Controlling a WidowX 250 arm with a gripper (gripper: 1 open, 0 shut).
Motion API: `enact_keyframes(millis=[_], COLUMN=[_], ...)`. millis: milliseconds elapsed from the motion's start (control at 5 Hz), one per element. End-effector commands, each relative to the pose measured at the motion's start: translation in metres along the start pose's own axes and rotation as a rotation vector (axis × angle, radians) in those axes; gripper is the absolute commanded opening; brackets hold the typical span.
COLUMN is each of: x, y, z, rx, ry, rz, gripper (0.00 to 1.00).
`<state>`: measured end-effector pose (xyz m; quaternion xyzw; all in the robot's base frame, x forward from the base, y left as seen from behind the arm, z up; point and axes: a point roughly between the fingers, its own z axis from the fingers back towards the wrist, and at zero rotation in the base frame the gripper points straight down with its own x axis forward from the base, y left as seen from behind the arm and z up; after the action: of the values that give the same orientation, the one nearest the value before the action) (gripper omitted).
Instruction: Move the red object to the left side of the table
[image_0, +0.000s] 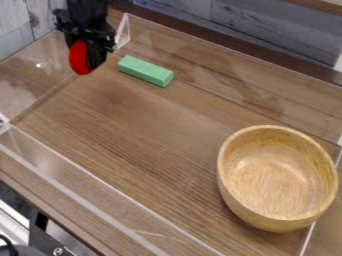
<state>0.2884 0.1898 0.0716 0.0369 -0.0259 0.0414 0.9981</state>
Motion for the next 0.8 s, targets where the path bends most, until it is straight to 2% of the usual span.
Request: enact_keyframes(millis=[0,400,600], x=[0.013,0.030,0.017], y=[0.013,0.024,0.024], z=[0.006,-0.002,-0.007], rx=[0.020,-0.004,-0.024], ry=[-0.061,-0.051,-0.032], rz=[-0.016,-0.023,0.029], gripper=[0.00,0.00,1.00])
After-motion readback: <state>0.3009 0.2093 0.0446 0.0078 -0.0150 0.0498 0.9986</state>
